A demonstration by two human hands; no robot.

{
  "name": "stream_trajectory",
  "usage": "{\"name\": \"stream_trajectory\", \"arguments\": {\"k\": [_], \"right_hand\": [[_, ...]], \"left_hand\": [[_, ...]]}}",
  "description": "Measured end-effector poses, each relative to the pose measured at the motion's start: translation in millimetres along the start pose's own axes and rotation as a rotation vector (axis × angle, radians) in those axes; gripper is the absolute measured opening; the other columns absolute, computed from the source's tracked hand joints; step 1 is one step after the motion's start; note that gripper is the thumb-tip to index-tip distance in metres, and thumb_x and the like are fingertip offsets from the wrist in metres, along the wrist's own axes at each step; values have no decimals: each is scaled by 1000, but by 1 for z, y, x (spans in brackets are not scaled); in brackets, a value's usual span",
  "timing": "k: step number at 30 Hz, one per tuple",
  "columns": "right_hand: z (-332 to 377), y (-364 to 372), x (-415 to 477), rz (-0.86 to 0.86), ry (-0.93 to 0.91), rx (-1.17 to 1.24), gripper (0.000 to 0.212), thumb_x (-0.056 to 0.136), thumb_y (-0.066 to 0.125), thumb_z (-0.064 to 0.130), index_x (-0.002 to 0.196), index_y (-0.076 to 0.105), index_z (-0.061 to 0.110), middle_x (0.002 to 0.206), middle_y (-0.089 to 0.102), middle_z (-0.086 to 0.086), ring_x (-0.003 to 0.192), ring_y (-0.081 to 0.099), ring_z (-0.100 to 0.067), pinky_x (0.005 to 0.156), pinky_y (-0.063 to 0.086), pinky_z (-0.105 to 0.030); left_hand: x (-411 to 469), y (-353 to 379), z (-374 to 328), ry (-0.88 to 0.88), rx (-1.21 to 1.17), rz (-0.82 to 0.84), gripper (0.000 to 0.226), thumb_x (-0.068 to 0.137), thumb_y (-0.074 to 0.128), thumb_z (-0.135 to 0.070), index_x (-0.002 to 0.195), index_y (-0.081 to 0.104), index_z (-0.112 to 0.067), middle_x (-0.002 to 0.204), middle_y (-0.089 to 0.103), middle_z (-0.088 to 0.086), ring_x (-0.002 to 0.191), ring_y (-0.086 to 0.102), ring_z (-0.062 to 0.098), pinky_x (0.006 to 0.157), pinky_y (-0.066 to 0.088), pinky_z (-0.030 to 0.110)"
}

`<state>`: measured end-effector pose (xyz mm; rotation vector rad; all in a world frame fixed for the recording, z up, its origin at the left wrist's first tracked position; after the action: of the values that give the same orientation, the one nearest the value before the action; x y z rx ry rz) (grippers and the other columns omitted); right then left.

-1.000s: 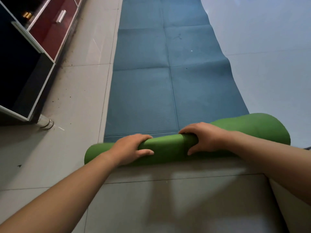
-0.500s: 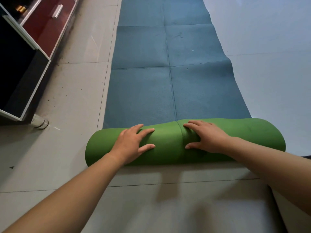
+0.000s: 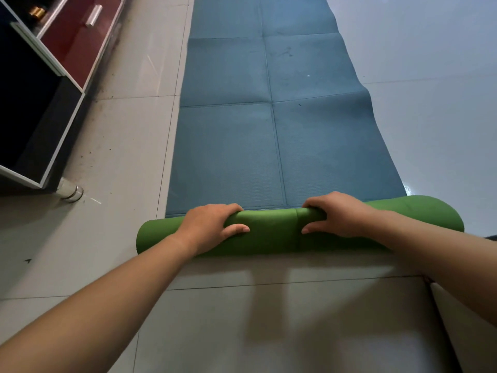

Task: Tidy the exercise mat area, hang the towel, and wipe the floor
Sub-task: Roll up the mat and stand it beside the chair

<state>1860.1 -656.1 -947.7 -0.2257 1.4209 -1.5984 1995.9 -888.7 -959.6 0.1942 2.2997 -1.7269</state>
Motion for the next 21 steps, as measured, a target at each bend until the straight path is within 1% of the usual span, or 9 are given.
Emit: {"name": "stream_trajectory", "arguments": {"k": [2, 5, 8, 12, 14, 16, 19, 20, 21], "right_hand": [[1, -1, -4, 22, -2, 20, 50, 74, 65, 59, 111, 58, 26, 92, 64, 2, 84, 56, -19, 69, 44, -29], [2, -3, 1, 45, 21, 33, 53, 74, 67, 57, 115, 57, 25, 101, 64, 0, 83, 51, -16, 72, 44, -28], [1, -5, 10, 38, 46, 89, 55, 74, 69, 53, 119, 54, 27, 113, 62, 0, 95, 55, -20, 77, 43, -28], [-4, -7, 24, 1, 66, 103, 59, 74, 69, 53, 123, 51, 26, 122, 57, 1, 107, 53, -20, 85, 44, -31], [-6, -7, 27, -64, 60, 77, 67, 74, 69, 54, 130, 47, 26, 132, 48, 1, 116, 50, -21, 93, 44, -35], [-3, -8, 25, -195, 16, 19, 72, 74, 70, 50, 136, 43, 27, 142, 39, -2, 121, 48, -24, 97, 44, -38], [8, 1, 20, -410, -190, -156, 54, 73, 75, 39, 122, 61, 23, 132, 54, -11, 112, 59, -31, 90, 48, -44], [11, 6, 18, -421, -228, -228, 49, 74, 71, 44, 118, 64, 22, 128, 58, -11, 110, 61, -32, 88, 49, -45], [14, 12, 17, -389, -235, -300, 54, 77, 59, 54, 121, 62, 22, 130, 57, -10, 114, 59, -31, 91, 47, -47]], "left_hand": [[-4, -1, -1, 0, 3, 15, 48, 84, 39, -66, 120, 48, -36, 115, 63, -11, 105, 57, 16, 74, 46, 32], [-5, 1, -1, -26, -19, 12, 49, 83, 39, -67, 121, 48, -37, 115, 63, -10, 104, 58, 17, 74, 45, 32], [1, 0, 0, -44, -14, 10, 48, 84, 39, -66, 121, 47, -37, 114, 63, -9, 103, 58, 17, 73, 45, 32], [19, -5, 5, -78, -45, 20, 49, 86, 40, -64, 126, 45, -36, 119, 61, -7, 107, 56, 19, 75, 47, 33], [28, -6, 7, -90, -32, 23, 48, 87, 40, -62, 127, 44, -36, 120, 61, -6, 108, 56, 20, 74, 44, 32], [36, -5, 11, -104, -24, 28, 48, 87, 41, -61, 127, 44, -35, 121, 60, -5, 110, 55, 20, 73, 43, 31], [48, 0, 21, -126, -36, 43, 49, 87, 41, -61, 129, 43, -35, 124, 59, -4, 113, 54, 20, 78, 45, 34], [52, 2, 24, -131, -37, 50, 50, 87, 41, -61, 130, 43, -35, 125, 58, -4, 114, 53, 21, 81, 45, 35], [57, 5, 27, -138, -41, 58, 51, 87, 41, -61, 130, 44, -35, 126, 58, -3, 115, 52, 21, 84, 46, 36]]}}
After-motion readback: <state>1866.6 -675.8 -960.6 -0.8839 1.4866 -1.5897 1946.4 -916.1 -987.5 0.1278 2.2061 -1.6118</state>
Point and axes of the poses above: each hand's wrist, its own x-axis towards the middle knuckle, its own y-axis out of the palm, z = x × y, the point moved 2 cm from there along x, towards the middle knuckle
